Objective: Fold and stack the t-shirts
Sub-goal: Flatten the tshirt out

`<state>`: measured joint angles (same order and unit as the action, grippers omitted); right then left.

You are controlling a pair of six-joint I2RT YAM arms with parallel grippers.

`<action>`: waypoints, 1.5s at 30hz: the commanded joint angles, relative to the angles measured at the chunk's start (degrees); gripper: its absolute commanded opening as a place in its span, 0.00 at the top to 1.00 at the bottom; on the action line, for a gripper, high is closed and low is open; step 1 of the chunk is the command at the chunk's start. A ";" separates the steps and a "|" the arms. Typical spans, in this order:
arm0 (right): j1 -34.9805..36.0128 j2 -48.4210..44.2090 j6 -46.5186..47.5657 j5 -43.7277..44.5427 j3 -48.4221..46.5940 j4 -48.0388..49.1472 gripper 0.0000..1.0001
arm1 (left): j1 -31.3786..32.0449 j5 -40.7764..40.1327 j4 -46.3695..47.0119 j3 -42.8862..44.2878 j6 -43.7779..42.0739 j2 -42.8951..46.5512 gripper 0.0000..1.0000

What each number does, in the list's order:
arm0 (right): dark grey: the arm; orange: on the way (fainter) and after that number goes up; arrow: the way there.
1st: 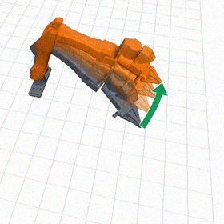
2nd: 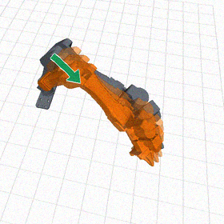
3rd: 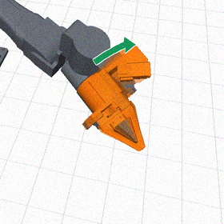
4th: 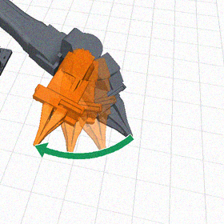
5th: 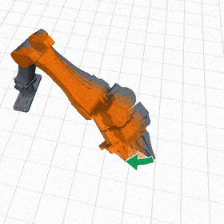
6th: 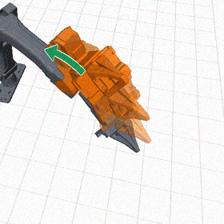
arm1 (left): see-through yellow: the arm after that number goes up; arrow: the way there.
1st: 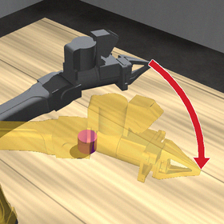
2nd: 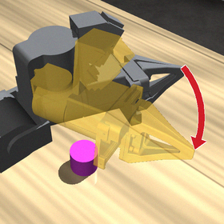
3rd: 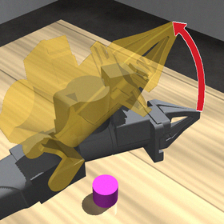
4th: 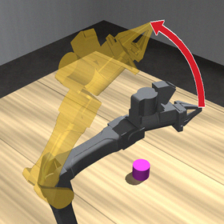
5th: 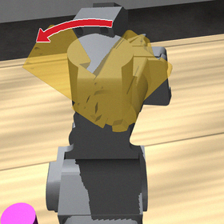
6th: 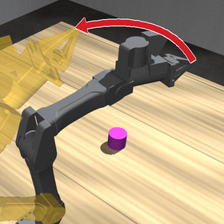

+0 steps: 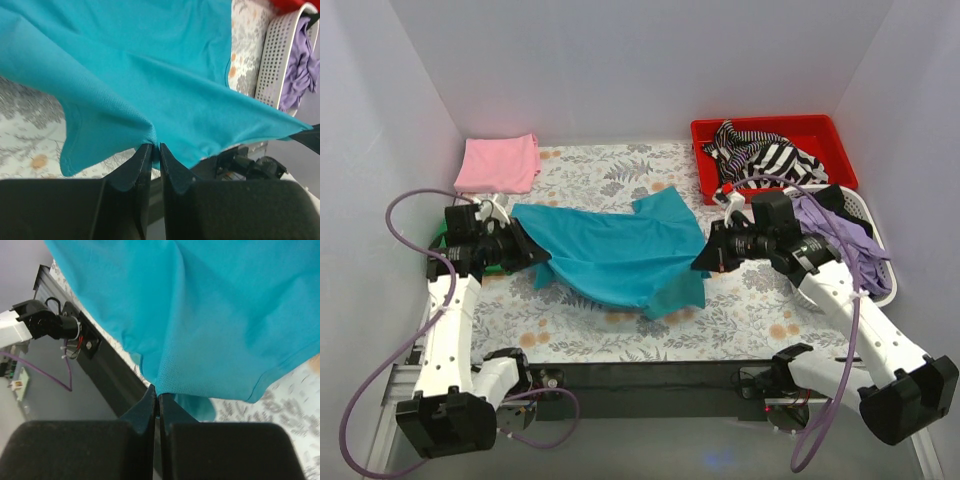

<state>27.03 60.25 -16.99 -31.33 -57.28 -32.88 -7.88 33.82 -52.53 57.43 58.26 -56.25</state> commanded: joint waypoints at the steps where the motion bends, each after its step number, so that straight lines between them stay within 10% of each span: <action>1: 0.22 -4.07 -7.17 -1.19 4.70 -2.01 0.99 | 1.55 5.20 -0.29 -6.79 2.99 4.99 0.89; 16: 4.26 -4.44 -15.17 11.81 17.54 -15.28 0.99 | 3.31 -18.25 -12.24 -0.49 10.30 12.05 0.85; 33: 6.90 17.78 -4.73 19.03 7.37 -4.65 0.97 | 3.40 -10.53 -2.14 -5.23 5.38 -6.94 0.95; 38: 6.90 21.23 -4.19 22.53 4.20 -5.43 0.48 | 3.40 -11.94 0.15 -2.59 3.79 -14.48 0.93; 45: 6.90 14.90 -2.26 38.78 -6.78 -6.50 0.08 | 3.40 -12.20 5.58 8.21 3.00 -24.06 0.93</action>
<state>33.87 78.61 -21.52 -1.89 -57.67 -40.62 -4.64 21.69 -51.96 60.36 62.46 -79.07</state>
